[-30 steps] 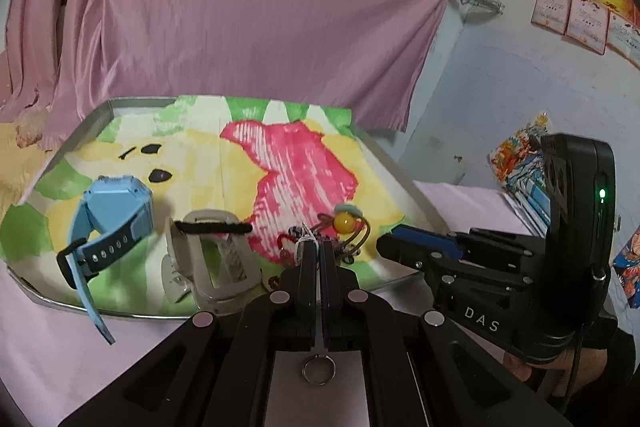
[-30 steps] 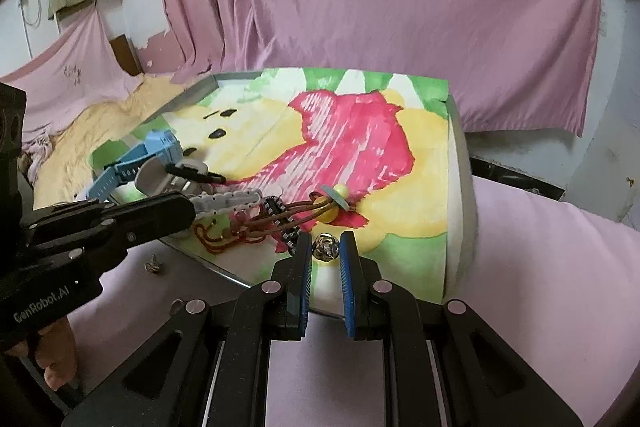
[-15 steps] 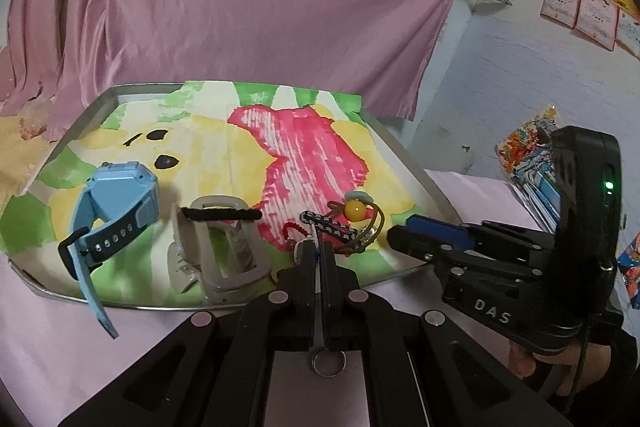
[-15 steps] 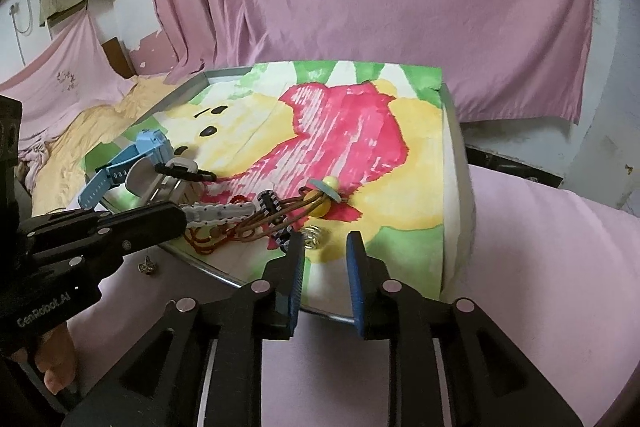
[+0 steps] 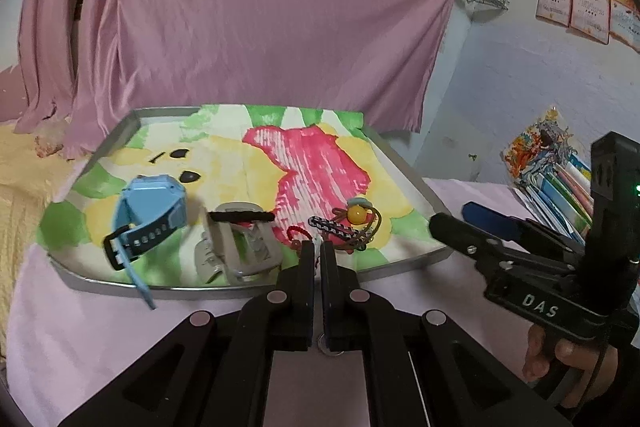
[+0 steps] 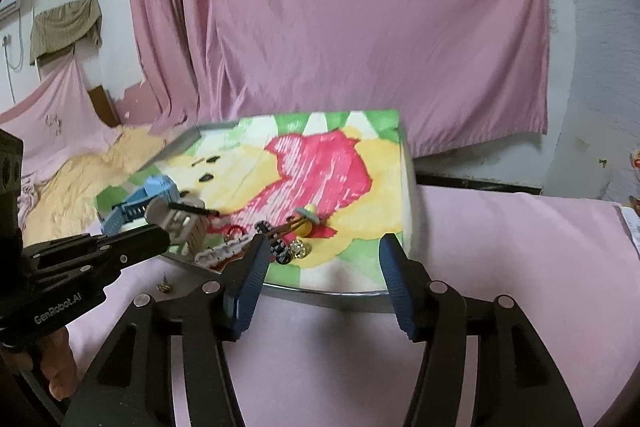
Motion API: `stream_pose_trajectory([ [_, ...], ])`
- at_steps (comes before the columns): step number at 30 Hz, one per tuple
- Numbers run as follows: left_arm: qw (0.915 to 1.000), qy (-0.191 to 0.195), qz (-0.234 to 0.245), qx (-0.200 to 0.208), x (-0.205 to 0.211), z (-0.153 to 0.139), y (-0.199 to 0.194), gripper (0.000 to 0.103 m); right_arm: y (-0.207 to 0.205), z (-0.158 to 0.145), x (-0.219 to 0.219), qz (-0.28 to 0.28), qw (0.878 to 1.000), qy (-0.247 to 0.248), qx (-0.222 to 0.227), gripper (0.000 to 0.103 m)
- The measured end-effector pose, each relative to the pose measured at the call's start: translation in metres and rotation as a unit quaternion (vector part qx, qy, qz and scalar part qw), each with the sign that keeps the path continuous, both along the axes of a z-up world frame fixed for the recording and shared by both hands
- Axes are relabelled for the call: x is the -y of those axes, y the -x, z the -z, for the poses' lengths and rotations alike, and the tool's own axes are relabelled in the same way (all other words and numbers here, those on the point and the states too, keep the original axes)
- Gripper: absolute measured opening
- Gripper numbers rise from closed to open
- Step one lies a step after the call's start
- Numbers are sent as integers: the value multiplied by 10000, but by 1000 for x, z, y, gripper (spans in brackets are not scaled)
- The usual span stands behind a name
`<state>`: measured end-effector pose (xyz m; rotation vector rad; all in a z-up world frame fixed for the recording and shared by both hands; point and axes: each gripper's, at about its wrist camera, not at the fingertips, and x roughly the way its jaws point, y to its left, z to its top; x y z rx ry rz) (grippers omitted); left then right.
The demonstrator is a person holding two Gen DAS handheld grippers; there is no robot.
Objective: Organize jewelry
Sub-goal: 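Carry both items over the tray and open both tools to release them, then withdraw both tools and move toward the silver ring and gold earring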
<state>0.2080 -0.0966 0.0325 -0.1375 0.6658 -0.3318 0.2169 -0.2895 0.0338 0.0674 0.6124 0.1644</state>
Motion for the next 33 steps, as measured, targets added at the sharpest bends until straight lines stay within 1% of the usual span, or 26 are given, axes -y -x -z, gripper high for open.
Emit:
stream_pose_trajectory([
  [2, 10000, -9, -64, 57, -4, -3, 5, 7, 8, -4, 2, 64, 9999, -38, 130, 60],
  [3, 9999, 4, -86, 92, -6, -4, 8, 9, 11, -5, 2, 78, 9998, -61, 178, 64],
  [4, 9999, 16, -98, 117, -7, -5, 10, 17, 14, -7, 2, 92, 9996, -92, 245, 68],
  [5, 9998, 31, -134, 168, -9, -7, 14, 29, 18, -8, 2, 111, 9995, -105, 283, 69],
  [6, 9996, 64, -174, 231, -12, -8, 17, 35, 20, -9, 3, 150, 9993, -114, 318, 74],
  [7, 9993, 115, -206, 298, -15, -10, 21, 44, 23, -9, 3, 192, 9991, -122, 344, 80],
  [9, 9988, 154, -265, 385, -19, -12, 27, 46, 29, -10, 3, 241, 9989, -160, 379, 84],
  [11, 9985, 97, -331, 419, -23, -14, 33, 48, 34, -11, 4, 280, 9985, -197, 422, 87],
  [12, 9984, 78, -356, 435, -24, -15, 35, 51, 37, -11, 3, 294, 9983, -212, 448, 92],
  [13, 9981, 71, -387, 474, -26, -16, 39, 59, 40, -12, 3, 312, 9981, -231, 487, 95],
  [14, 9977, 76, -424, 531, -28, -17, 43, 68, 44, -13, 4, 330, 9977, -251, 537, 96],
  [17, 9958, 57, -531, 747, -34, -21, 55, 79, 55, -15, 4, 381, 9967, -285, 653, 99],
  [18, 9952, 28, -555, 803, -36, -23, 59, 81, 57, -15, 4, 391, 9964, -298, 685, 101],
  [20, 9941, -21, -602, 904, -39, -24, 66, 90, 65, -16, 4, 415, 9957, -329, 763, 101],
  [22, 9924, -31, -684, 1021, -44, -24, 74, 96, 74, -16, 3, 437, 9949, -319, 854, 101],
  [23, 9917, -13, -719, 1062, -47, -23, 78, 99, 77, -15, 2, 448, 9944, -313, 899, 101],
  [25, 9910, 25, -760, 1101, -51, -22, 83, 100, 86, -16, 1, 477, 9933, -302, 1010, 101],
  [33, 9874, 49, -967, 1248, -67, -16, 105, 101, 120, -22, -8, 563, 9881, -149, 1426, 101],
])
